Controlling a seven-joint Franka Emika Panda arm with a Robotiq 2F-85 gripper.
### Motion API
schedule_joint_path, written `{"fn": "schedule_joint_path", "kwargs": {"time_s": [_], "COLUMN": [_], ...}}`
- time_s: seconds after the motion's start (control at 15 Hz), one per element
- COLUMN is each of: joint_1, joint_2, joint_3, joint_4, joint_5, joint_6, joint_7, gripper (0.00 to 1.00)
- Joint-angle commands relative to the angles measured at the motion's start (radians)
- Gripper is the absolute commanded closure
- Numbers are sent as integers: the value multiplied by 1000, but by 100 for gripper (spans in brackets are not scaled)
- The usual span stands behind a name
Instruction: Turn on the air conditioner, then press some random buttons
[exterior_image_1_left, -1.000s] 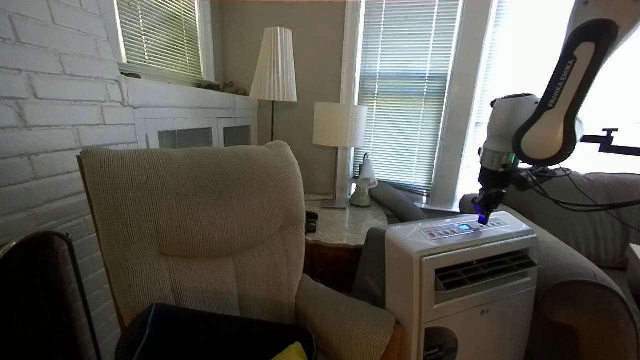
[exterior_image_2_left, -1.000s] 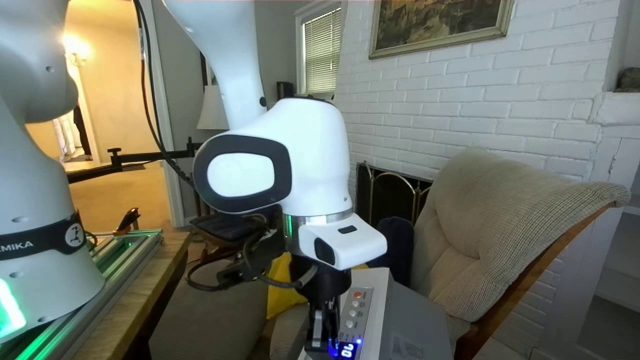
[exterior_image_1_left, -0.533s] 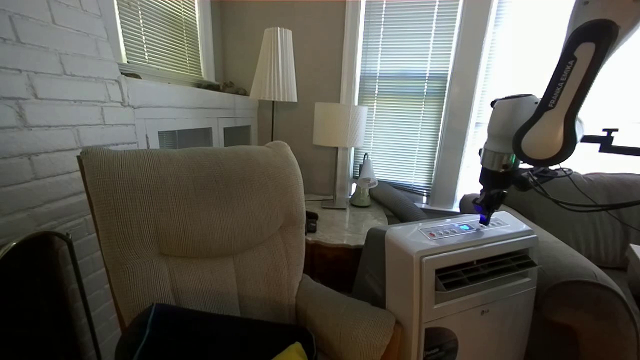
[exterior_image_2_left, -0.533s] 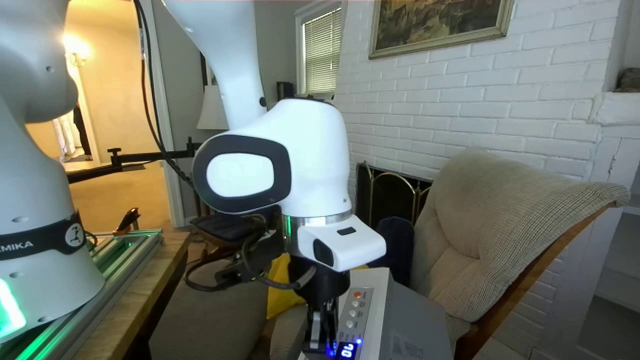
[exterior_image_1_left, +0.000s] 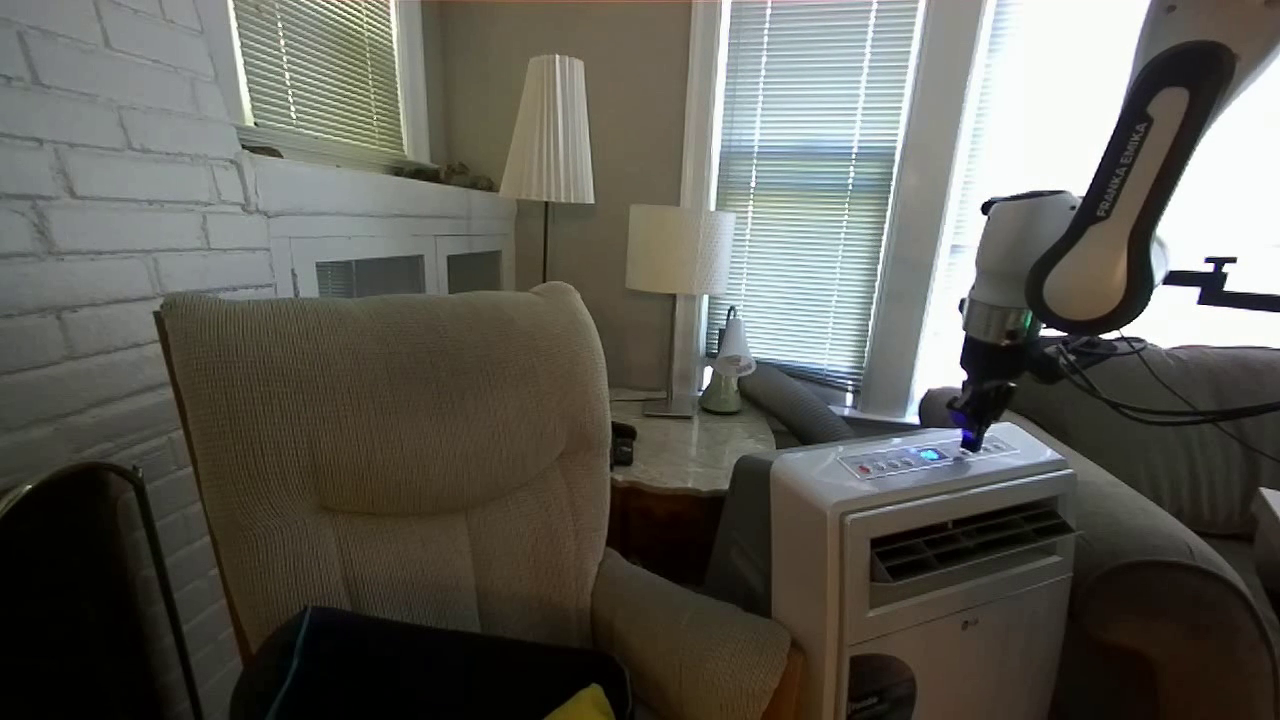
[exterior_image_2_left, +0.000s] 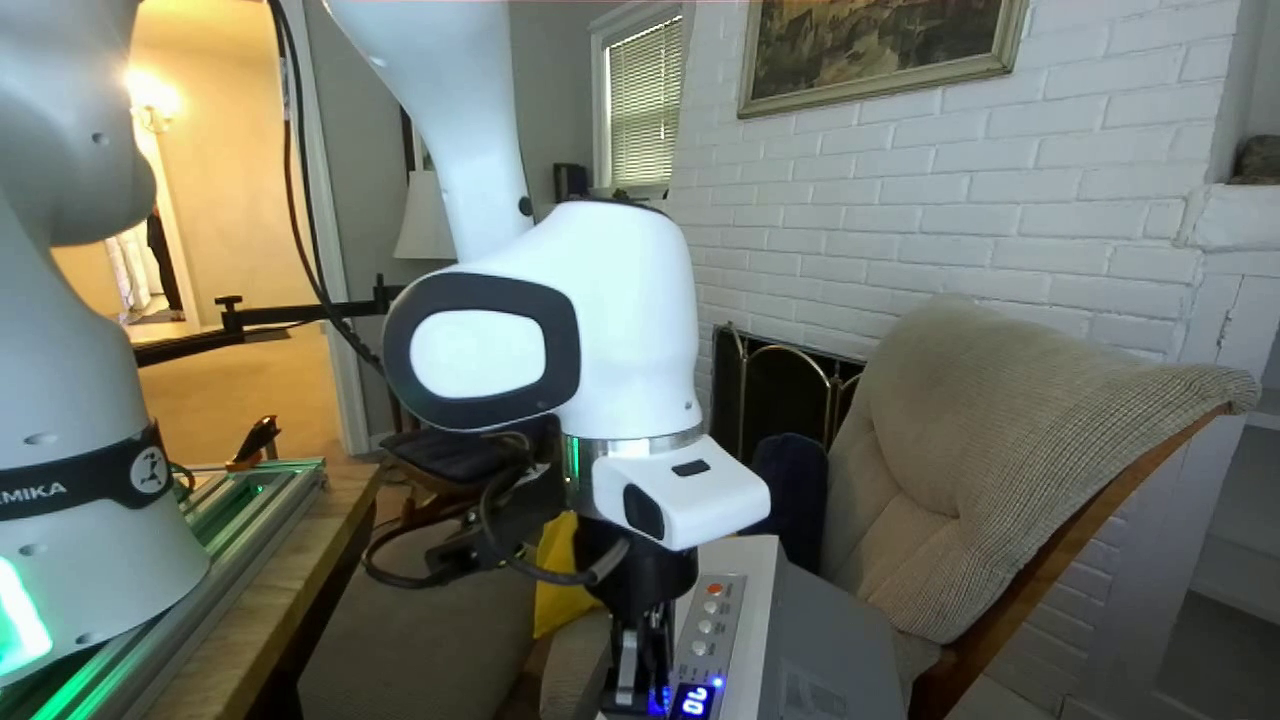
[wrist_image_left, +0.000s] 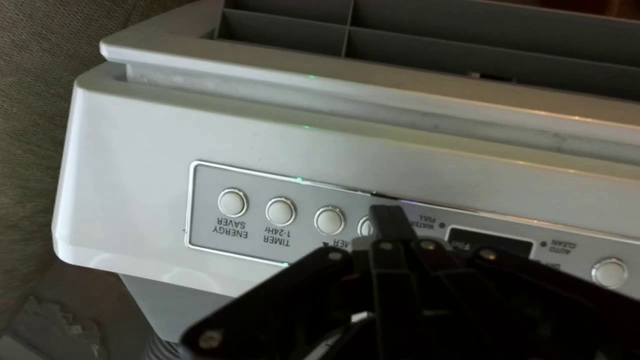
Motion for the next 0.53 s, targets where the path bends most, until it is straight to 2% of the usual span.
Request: {"fn": "schedule_joint_path", "kwargs": {"time_s": [0.0,0.27,0.47], "joint_1": [6,3,12], "joint_2": [30,93,81], "joint_3": [-3,-8,-13], "joint_4": [15,48,42], "joint_5": [32,30,24], "joint_6": [-2,1,3], "joint_7": [-23,-29,-30], "gripper": [100,100,100]}}
